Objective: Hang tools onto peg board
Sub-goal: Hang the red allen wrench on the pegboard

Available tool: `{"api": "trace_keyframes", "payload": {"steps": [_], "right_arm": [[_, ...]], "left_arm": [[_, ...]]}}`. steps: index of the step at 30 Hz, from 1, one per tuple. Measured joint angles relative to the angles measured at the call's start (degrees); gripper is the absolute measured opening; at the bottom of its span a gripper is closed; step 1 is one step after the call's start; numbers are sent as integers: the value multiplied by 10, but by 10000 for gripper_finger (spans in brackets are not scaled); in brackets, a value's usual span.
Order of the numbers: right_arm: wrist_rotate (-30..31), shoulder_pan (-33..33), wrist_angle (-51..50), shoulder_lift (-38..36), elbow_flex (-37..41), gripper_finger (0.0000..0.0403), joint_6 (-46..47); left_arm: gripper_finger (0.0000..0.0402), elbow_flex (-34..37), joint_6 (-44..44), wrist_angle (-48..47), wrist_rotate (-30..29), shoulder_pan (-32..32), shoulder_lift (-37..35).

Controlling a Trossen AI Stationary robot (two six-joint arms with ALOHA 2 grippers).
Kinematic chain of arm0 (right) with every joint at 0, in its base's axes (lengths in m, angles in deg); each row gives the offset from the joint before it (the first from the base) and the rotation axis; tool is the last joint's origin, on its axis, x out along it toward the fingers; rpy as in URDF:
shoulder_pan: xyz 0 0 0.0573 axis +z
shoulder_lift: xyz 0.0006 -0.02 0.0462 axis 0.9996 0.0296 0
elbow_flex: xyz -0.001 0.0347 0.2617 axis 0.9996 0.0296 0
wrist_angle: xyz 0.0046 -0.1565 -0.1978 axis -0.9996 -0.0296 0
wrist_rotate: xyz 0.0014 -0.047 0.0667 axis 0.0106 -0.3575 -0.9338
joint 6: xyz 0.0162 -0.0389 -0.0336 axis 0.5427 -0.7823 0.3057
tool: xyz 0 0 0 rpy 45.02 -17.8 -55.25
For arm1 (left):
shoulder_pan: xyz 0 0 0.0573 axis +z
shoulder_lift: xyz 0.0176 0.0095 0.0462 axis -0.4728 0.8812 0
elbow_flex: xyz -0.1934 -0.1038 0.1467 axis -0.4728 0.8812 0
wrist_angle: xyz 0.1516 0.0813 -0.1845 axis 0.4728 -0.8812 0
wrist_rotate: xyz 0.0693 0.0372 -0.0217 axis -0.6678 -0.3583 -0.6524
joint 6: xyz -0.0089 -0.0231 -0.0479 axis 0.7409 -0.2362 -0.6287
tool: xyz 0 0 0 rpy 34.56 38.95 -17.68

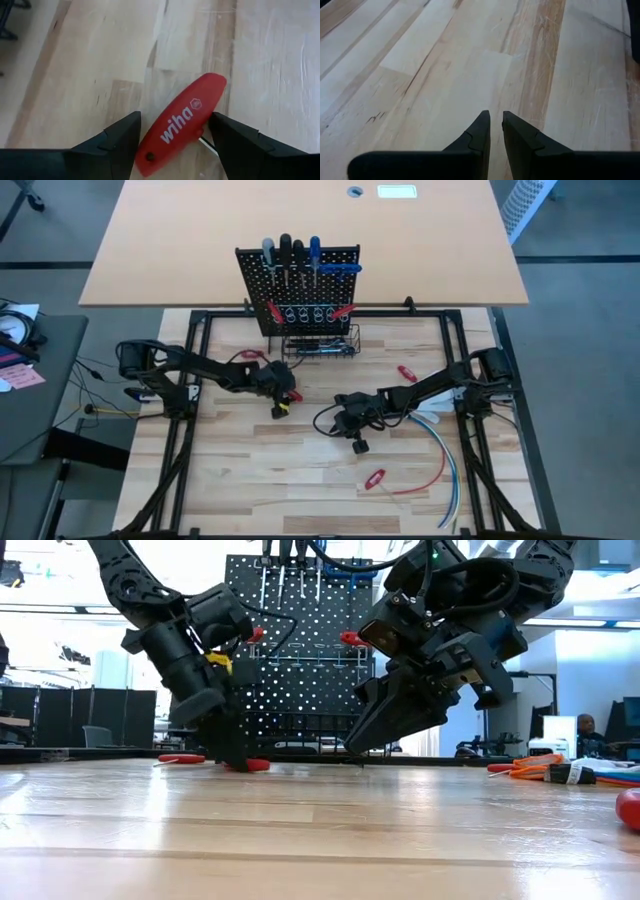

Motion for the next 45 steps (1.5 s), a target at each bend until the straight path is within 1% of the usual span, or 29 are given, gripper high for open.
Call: {"api": "trace_keyframes", "payload": {"steps": [3, 5, 8, 11, 14, 17, 18, 19, 23, 25, 27, 29, 32, 36, 38, 41, 44, 45], "right_arm": [[0, 0, 0, 0, 0, 59, 0], [0, 0, 0, 0, 0, 59, 0], [0, 0, 0, 0, 0, 59, 3], [0, 0, 0, 0, 0, 59, 4], [0, 0, 0, 0, 0, 59, 4], [0, 0, 0, 0, 0, 59, 4], [0, 0, 0, 0, 0, 59, 5], [0, 0, 0, 0, 0, 59, 5], [0, 0, 0, 0, 0, 59, 5], [0, 0, 0, 0, 0, 59, 6], [0, 0, 0, 0, 0, 59, 6], [0, 0, 0, 0, 0, 59, 7], [0, -3, -9, 0, 0, 59, 11], [9, -22, -78, -32, 1, 59, 24], [50, -35, -105, -57, 1, 59, 37], [127, -57, -114, -75, 0, 59, 74], [186, -85, -98, -66, 0, 59, 147], [197, -94, -90, -59, 0, 59, 177]], "left_arm": [[226, 0, -50, -9, -6, -8, 1], [212, 0, -85, -20, -16, -19, -4], [179, 0, -138, -32, -39, -41, -9], [134, 0, -178, -42, -71, -67, -18], [98, 0, -197, -59, -123, -96, -33], [91, -23, -194, -84, -191, -128, -55], [81, -36, -189, -98, -218, -138, -63], [66, -50, -183, -116, -247, -149, -69], [39, -111, -131, -178, -356, -194, -77], [22, -139, -94, -191, -396, -212, -78], [4, -155, -65, -193, -402, -222, -78], [1, -162, -67, -195, -402, -227, -77], [14, -163, -93, -203, -396, -227, -77], [26, -140, -159, -192, -367, -228, -77], [27, -122, -192, -184, -360, -233, -77], [26, -86, -225, -137, -360, -242, -77], [23, -44, -236, -63, -360, -249, -75], [22, -32, -237, -34, -361, -249, -73]]}}
